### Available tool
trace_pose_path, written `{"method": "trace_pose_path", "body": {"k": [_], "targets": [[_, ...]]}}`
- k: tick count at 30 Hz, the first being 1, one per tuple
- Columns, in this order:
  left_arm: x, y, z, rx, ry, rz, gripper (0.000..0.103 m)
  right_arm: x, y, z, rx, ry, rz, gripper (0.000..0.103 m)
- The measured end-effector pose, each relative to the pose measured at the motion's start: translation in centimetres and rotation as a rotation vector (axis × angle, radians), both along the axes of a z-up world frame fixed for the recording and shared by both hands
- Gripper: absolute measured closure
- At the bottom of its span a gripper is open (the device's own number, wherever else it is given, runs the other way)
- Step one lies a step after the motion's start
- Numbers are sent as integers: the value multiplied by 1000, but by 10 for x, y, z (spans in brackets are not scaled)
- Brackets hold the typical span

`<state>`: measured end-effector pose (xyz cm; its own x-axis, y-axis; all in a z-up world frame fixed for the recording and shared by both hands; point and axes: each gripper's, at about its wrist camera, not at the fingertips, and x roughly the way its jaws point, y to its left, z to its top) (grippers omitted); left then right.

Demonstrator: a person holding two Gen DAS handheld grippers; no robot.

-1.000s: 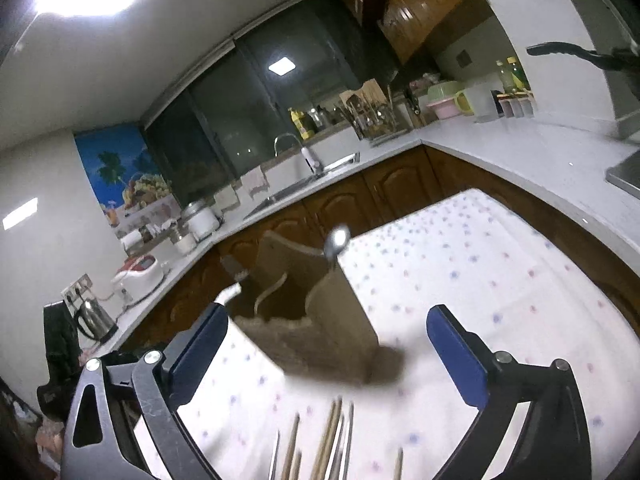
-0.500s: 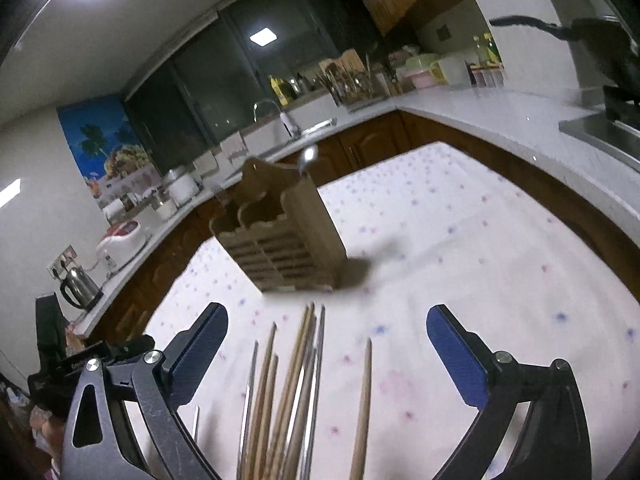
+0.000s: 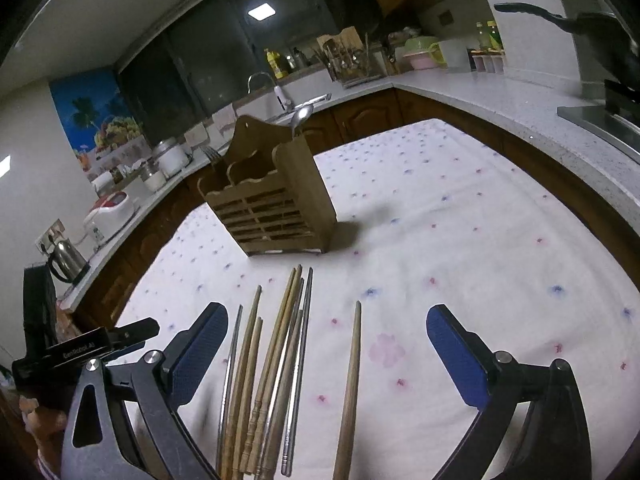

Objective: Organize utensils
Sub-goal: 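Move both open tools back over the remaining chopsticks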

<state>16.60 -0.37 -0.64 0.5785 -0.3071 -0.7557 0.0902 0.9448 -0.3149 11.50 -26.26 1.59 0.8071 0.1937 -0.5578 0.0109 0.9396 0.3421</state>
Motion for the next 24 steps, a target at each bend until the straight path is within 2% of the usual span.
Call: {"method": "trace_pose_path", "body": {"k": [3,7,8,10,13,15,20,21,24], "targets": [[7,-12,-3,21,12,-22,26,4,3,-4,-33,24,-4,6],[17,-27,-9,47,29,-51,28,13,8,-15,-61,72,12,29],[20,-30,-10,54,34,-59,29,16,9,-17,-66,84,15,32],[26,-37,-14,69,46,-76,37,21,10,-24,-75,112,23,44],[35,-46,-21,83,73,-97,48,30,12,-32,-86,151,35,52],[42,-50,-26,90,87,-105,52,35,13,-37,-92,169,42,58],[55,-57,-36,97,119,-120,64,49,16,-49,-115,216,57,68],[58,-59,-39,95,129,-126,71,52,17,-52,-121,226,58,69],[60,-66,-39,140,105,-135,74,60,20,-59,-163,243,60,72]]}}
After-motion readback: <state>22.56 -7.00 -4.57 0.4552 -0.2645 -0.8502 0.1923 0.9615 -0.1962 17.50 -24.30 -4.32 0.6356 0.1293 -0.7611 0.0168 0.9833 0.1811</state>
